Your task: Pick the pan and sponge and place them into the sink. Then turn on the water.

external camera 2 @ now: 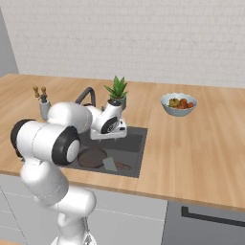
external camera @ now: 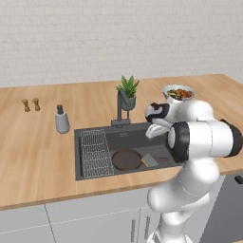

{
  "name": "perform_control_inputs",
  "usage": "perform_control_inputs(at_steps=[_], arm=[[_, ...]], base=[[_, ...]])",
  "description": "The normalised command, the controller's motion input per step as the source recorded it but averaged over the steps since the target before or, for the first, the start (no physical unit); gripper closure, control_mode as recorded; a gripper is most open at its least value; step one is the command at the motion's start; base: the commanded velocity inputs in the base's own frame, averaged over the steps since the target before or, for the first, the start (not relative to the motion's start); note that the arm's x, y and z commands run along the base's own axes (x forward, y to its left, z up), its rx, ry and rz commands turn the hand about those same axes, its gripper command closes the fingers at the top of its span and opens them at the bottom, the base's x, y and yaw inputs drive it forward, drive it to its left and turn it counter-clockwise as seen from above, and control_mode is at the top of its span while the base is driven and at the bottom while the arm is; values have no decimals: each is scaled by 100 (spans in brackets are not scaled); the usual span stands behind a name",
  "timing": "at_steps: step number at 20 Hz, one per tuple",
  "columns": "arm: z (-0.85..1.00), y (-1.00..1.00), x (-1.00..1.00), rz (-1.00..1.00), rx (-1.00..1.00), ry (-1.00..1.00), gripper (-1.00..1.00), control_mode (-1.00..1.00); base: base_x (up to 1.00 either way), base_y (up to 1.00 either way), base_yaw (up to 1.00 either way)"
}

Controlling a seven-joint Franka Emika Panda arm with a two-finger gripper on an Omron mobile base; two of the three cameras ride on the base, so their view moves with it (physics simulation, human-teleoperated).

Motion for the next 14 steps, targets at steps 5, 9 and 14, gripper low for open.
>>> perform_control_inputs(at_steps=[5, 9, 14], arm=[[100, 0, -3, -9, 3, 3, -100, -100], [35, -4, -5, -4, 1, 1, -100, -100], [0, 0, 0, 0, 1, 0, -100, -100]], base=[[0, 0, 0], [0, 0, 0], [0, 0, 0]])
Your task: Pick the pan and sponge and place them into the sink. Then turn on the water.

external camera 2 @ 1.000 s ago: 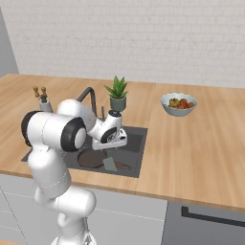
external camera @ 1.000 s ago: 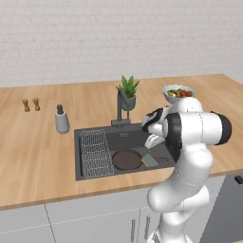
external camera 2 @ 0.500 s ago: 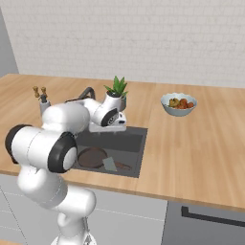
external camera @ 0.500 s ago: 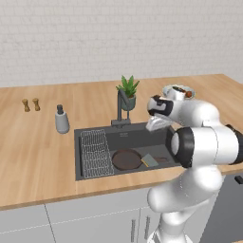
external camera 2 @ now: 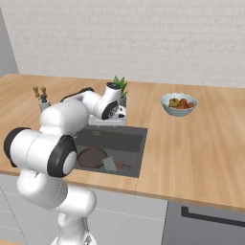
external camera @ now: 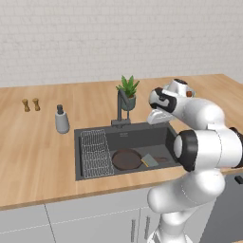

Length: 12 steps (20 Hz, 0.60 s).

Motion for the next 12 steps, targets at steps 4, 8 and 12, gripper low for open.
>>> perform_control_inputs(at_steps=[4, 8, 12], arm=[[0, 0, 0, 0, 12, 0, -100, -100], [1, 0, 9, -12, 23, 0, -100, -100], [0, 6, 19, -24, 28, 1, -100, -100]], base=[[0, 0, 0], [0, 0, 0], [0, 0, 0]])
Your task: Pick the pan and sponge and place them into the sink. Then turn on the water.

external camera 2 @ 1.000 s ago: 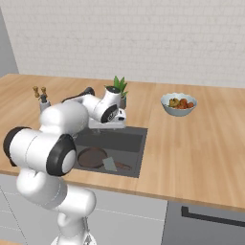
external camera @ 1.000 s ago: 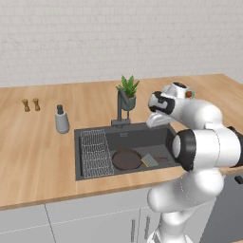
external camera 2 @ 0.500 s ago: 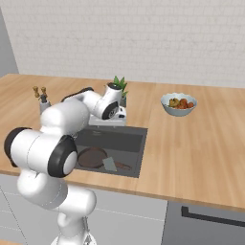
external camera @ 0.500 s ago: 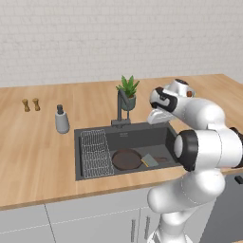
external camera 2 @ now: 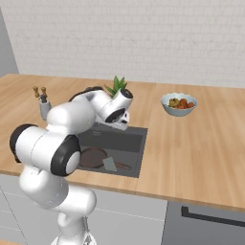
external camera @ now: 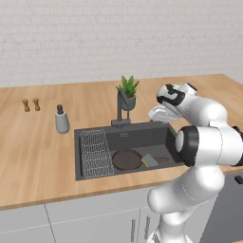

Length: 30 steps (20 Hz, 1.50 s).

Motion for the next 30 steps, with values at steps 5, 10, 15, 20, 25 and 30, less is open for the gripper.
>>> perform_control_inputs(at_steps=[5, 10, 15, 20, 25, 30], arm=[[0, 5, 28, -17, 26, 10, -100, -100], [0, 0, 3, -2, 3, 3, -100, -100], [-1, 11, 7, 0, 0, 2, -100, -100], [-8, 25, 27, 0, 0, 0, -100, -100], [-12, 20, 18, 0, 0, -2, -100, -100], [-9, 15, 29, -2, 3, -4, -100, -100]], base=[[0, 0, 0], [0, 0, 0], [0, 0, 0], [0, 0, 0], [0, 0, 0], [0, 0, 0]])
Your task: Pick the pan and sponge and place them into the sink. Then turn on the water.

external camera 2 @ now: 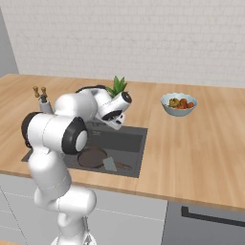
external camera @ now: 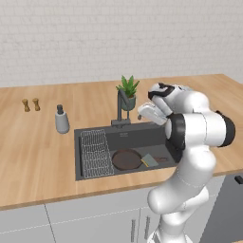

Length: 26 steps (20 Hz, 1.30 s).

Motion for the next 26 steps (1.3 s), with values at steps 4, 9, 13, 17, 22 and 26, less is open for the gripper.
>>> perform_control_inputs(at_steps=[4, 9, 13, 17, 22, 26], arm=[[-14, 9, 37, -3, 4, -1, -100, -100], [-8, 3, 38, -3, 5, 0, -100, -100], [-8, 4, 34, -3, 4, 0, -100, -100], [-28, 20, 23, -4, 0, 0, -100, -100], [-27, 18, 24, -3, 0, 0, -100, -100], [-9, 2, 29, -3, 0, 0, -100, -100]], base=[[0, 0, 0], [0, 0, 0], [0, 0, 0], [0, 0, 0], [0, 0, 0], [0, 0, 0]])
